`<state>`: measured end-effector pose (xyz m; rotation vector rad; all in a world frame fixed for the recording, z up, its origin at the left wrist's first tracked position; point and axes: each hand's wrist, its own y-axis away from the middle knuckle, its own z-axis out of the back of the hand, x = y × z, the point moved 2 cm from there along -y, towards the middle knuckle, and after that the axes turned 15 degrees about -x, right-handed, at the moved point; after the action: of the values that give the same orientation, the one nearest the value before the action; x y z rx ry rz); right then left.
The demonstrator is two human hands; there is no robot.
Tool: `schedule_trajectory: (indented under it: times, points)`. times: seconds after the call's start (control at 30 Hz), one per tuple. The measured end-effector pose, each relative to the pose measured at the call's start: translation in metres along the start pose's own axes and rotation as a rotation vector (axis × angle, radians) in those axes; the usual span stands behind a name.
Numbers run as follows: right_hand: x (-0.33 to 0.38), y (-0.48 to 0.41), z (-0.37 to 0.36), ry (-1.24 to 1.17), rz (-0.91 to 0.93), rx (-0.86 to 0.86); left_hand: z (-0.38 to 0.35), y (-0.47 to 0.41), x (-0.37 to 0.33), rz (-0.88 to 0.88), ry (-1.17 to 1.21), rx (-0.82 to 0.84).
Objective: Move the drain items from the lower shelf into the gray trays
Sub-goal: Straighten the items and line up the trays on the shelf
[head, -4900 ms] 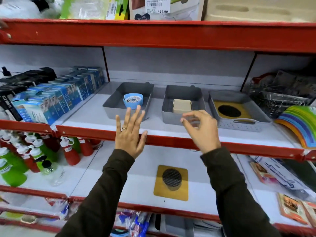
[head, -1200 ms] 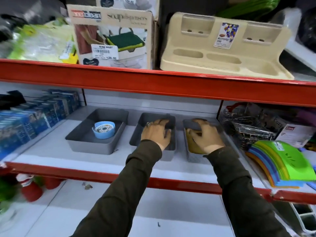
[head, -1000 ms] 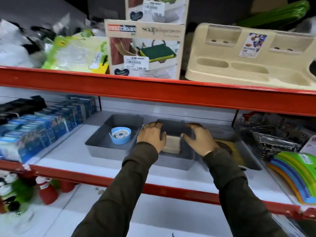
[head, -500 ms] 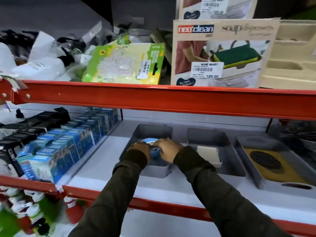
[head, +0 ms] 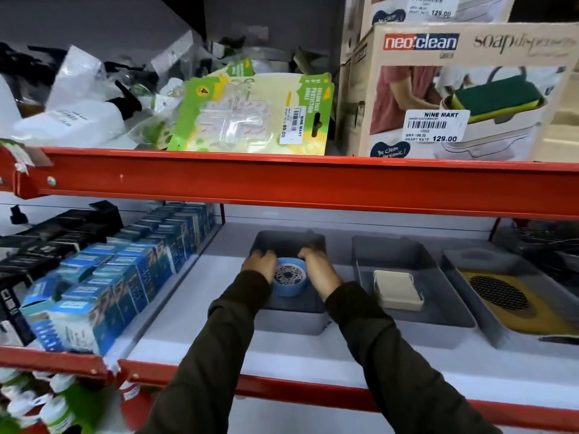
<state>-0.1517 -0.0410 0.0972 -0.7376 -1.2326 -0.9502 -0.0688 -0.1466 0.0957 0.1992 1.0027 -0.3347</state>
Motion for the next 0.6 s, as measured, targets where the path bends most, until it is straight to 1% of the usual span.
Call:
schedule_trajectory:
  times: [0.03, 0.1, 0.23, 0.37, 0.43, 0.47, 0.5, 0.53, 0.57, 0.6]
  points:
    - [0.0, 0.002, -0.002, -0.101, -0.108, 0.005, 0.0, -0.001, -0.001, 0.065, 0.024, 0.067]
    - [-0.003, 0.005, -0.006, -0.227, -0.215, 0.012, -0.002, -0.003, 0.0, 0.103, 0.054, 0.151]
    - [-0.012, 0.01, -0.01, -0.216, -0.236, 0.05, -0.006, -0.002, 0.009, 0.127, 0.118, 0.17]
    - [-0.008, 0.013, -0.01, -0.182, -0.224, 0.073, -0.003, 0.002, 0.004, 0.115, 0.112, 0.172]
    - [-0.004, 0.016, -0.004, -0.159, -0.171, 0.064, -0.002, 0.008, -0.001, 0.111, 0.096, 0.169]
    - [0.0, 0.019, 0.002, -0.138, -0.116, 0.044, -0.003, 0.012, -0.003, 0.085, 0.045, 0.156]
    - [0.004, 0.022, 0.012, -0.108, -0.027, -0.001, -0.003, 0.016, -0.006, 0.032, -0.057, 0.113]
    - [0.009, 0.025, 0.024, -0.084, 0.088, -0.044, -0.001, 0.02, -0.011, -0.052, -0.166, 0.055]
    - [0.014, 0.028, 0.038, -0.061, 0.202, -0.068, -0.003, 0.025, -0.018, -0.179, -0.253, -0.006]
    - [0.016, 0.03, 0.055, -0.031, 0.297, -0.085, -0.006, 0.034, -0.029, -0.279, -0.294, -0.027]
